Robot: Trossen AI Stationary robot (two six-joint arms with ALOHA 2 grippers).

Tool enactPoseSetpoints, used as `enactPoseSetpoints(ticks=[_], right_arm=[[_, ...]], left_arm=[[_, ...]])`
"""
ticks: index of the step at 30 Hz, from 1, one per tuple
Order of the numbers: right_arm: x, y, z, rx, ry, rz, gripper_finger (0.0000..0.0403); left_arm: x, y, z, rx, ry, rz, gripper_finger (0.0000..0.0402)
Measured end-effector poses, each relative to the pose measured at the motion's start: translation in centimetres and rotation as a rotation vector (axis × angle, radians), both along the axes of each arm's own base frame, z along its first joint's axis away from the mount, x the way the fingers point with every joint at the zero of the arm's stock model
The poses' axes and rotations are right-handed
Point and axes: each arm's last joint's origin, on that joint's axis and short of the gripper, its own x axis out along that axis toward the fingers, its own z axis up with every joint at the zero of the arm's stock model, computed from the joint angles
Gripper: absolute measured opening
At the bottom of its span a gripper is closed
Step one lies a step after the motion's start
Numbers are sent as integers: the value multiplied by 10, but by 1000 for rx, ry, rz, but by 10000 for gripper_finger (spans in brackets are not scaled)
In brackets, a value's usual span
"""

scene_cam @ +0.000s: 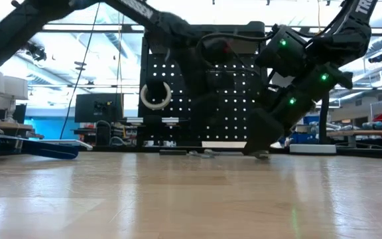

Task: Hang tools onto peg board
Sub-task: Hang the right wrench on the pegboard

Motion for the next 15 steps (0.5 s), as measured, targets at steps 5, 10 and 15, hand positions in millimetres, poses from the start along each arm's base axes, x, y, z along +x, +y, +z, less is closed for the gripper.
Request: enactPoseSetpoints(ticks=[5, 10, 15], right_arm=[[-2, 0, 13, -21, -29, 12, 11], [-6, -1, 24, -24, -37, 12, 16], [-7, -1, 32, -23, -68, 8, 36]], left_arm=[[-10, -3, 21, 21, 13, 10, 3], [-24, -9, 46, 14, 16, 31, 3], [-29, -24, 57, 14, -7, 27, 3]])
